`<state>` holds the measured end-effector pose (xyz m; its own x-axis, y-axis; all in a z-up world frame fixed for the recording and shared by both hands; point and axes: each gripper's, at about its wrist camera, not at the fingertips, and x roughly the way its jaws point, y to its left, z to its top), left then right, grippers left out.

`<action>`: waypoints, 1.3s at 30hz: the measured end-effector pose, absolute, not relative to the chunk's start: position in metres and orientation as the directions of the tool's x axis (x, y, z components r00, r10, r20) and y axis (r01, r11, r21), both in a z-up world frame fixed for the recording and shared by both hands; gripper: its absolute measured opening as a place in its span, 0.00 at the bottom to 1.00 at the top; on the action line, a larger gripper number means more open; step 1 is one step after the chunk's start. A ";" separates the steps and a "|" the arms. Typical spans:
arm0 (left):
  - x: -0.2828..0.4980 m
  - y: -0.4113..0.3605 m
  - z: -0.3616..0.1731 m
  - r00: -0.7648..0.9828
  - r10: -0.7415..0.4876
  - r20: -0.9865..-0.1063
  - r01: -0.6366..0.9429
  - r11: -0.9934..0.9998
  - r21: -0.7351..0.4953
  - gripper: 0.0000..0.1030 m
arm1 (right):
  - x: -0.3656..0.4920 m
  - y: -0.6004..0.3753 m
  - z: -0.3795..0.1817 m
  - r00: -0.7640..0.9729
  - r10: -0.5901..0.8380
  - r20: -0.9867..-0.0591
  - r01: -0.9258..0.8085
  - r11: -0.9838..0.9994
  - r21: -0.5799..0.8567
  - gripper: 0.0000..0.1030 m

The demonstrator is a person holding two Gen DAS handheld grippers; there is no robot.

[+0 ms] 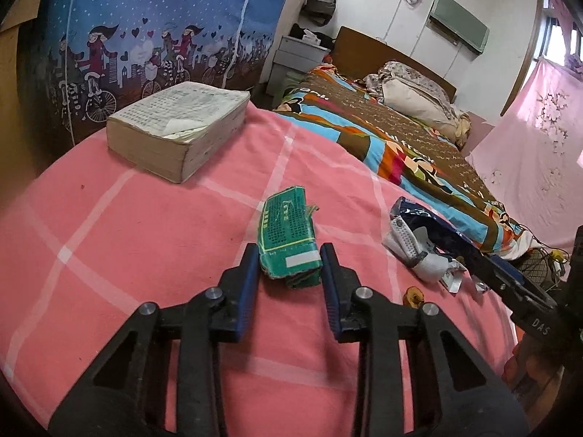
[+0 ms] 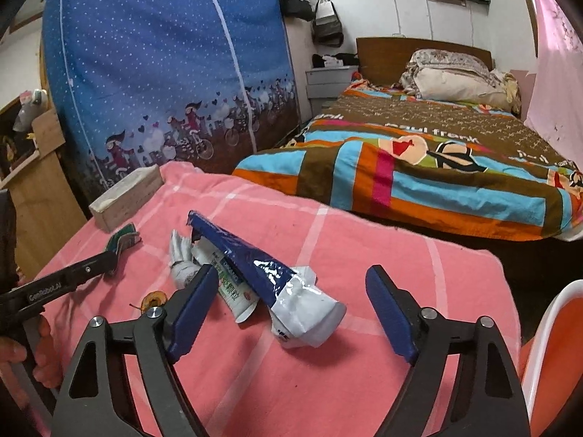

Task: Collect trash
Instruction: 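Grasp the green toothbrush package with the left gripper while the right grasps the blue-white toothpaste tube, then lift both items and carry them over the orange bucket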

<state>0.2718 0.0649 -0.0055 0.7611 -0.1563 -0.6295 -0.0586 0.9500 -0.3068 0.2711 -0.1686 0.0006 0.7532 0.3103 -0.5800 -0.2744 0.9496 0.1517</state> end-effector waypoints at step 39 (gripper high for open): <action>0.207 0.020 0.032 0.906 -0.257 -0.337 0.213 0.964 -0.162 0.35 | 0.208 -0.169 0.025 0.856 0.411 -0.313 -0.400 0.911 0.102 0.31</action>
